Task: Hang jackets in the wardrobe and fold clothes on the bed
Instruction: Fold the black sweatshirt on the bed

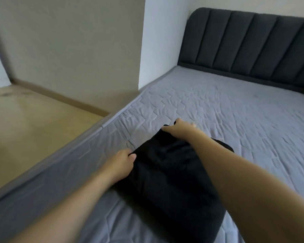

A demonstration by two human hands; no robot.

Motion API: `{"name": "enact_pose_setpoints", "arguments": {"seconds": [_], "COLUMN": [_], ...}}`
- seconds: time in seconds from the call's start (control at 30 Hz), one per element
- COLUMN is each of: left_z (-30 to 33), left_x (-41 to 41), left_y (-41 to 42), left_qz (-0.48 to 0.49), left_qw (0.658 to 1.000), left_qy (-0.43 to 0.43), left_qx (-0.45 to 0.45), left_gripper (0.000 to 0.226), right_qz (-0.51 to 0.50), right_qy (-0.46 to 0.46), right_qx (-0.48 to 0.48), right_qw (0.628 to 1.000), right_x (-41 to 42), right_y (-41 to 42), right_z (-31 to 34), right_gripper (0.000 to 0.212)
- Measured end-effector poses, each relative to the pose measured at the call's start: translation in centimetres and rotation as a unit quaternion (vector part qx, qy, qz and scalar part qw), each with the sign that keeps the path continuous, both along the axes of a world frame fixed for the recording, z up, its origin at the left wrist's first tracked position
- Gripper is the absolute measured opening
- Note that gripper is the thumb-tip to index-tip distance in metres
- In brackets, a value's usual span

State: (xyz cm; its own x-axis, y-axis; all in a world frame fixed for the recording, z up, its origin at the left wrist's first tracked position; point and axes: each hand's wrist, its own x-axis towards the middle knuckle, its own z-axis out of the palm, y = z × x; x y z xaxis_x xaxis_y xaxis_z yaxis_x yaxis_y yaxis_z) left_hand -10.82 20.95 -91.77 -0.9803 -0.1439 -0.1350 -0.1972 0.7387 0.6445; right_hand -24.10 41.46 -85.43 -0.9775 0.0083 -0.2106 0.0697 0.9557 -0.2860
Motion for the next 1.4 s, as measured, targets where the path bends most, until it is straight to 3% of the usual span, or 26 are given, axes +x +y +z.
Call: {"name": "enact_pose_setpoints", "arguments": {"seconds": [0.1, 0.17, 0.23, 0.4, 0.63, 0.77, 0.87, 0.97, 1.1, 1.23, 1.33, 1.4], "left_z": [-2.9, -3.9, -3.8, -3.5, -5.2, -3.4, -1.8, -0.6, -0.7, -3.6, -4.6, -4.7], "left_x": [-0.8, -1.3, -2.0, -4.6, -4.8, -5.0, -5.9, -6.5, -6.6, -5.2, -5.0, -5.0], "left_y": [-0.4, -0.6, -0.5, 0.0, -0.8, -0.7, 0.1, 1.5, 3.7, 3.9, 4.1, 4.3], "left_qz": [-0.015, -0.031, -0.045, -0.099, -0.102, -0.126, -0.113, -0.056, -0.03, 0.016, 0.009, 0.0], "left_qw": [0.999, 0.999, 0.998, 0.987, 0.991, 0.991, 0.987, 0.982, 0.993, 0.986, 0.973, 0.96], "left_qy": [0.027, 0.024, 0.021, 0.07, 0.051, -0.023, -0.094, -0.112, -0.056, 0.038, 0.113, 0.135], "left_qx": [0.017, -0.014, -0.049, -0.106, -0.067, -0.038, -0.062, -0.145, -0.103, -0.158, -0.202, -0.245], "left_gripper": [0.04, 0.051, 0.058, 0.042, 0.034, 0.03, 0.033, 0.04, 0.026, 0.062, 0.055, 0.049], "right_qz": [-0.029, -0.039, -0.006, 0.119, 0.083, 0.06, 0.05, 0.024, 0.011, -0.012, -0.005, -0.001], "right_qy": [0.055, 0.098, 0.081, 0.114, 0.053, 0.146, 0.094, 0.034, 0.034, 0.054, 0.053, 0.023], "right_qx": [0.057, 0.033, -0.001, -0.1, -0.246, -0.112, 0.028, 0.046, 0.059, 0.016, 0.034, 0.038], "right_qw": [0.996, 0.994, 0.997, 0.981, 0.964, 0.981, 0.994, 0.998, 0.998, 0.998, 0.998, 0.999], "right_x": [-1.8, -3.2, -4.8, -7.6, -7.2, -8.2, -8.5, -8.3, -8.6, -8.1, -7.8, -8.0], "right_y": [-0.2, -0.1, 0.1, -0.4, -0.3, -1.5, -1.6, -2.1, -2.1, -1.6, -1.6, -1.4], "right_z": [-4.8, -6.4, -6.5, -4.2, -6.3, -4.2, -4.7, -7.3, -8.1, -8.5, -8.0, -7.1], "right_gripper": [0.088, 0.086, 0.082, 0.044, 0.037, 0.025, 0.006, 0.017, 0.026, 0.044, 0.039, 0.047]}}
